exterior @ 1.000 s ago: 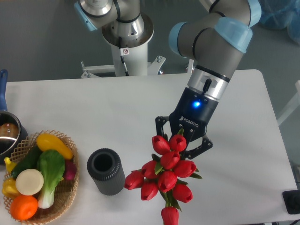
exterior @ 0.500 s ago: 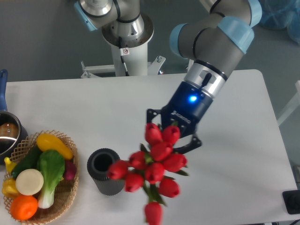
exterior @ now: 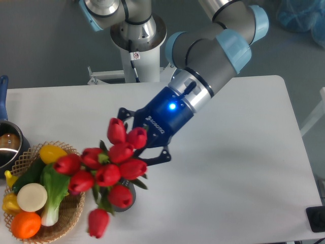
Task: Insert the flowers into the vase
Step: 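Move the tulips over the vase and lower the stems into it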
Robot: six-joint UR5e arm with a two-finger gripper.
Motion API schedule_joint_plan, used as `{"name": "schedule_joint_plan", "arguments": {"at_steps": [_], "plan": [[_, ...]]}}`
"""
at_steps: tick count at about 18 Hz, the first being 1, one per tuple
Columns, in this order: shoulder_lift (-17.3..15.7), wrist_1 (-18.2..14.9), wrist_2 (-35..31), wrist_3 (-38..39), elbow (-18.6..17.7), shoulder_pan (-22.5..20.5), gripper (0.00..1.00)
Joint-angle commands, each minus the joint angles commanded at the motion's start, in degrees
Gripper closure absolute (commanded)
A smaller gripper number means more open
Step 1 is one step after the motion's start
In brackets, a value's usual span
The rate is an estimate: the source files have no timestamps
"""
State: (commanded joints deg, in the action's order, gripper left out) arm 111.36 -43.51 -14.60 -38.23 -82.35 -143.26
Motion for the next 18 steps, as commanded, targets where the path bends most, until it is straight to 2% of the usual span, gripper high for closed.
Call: {"name": "schedule_joint_plan", "arguments": {"at_steps": [8,13,18], "plan": [[2.0,0.1,0.8,-3.8,0.1,-0.5,0.96],[2.2,0.1,0.8,-6.2,-1.7,-1.0,0.95],[1.8,0.1,0.6,-8.1,-5.1,-0.9,0.94]]}}
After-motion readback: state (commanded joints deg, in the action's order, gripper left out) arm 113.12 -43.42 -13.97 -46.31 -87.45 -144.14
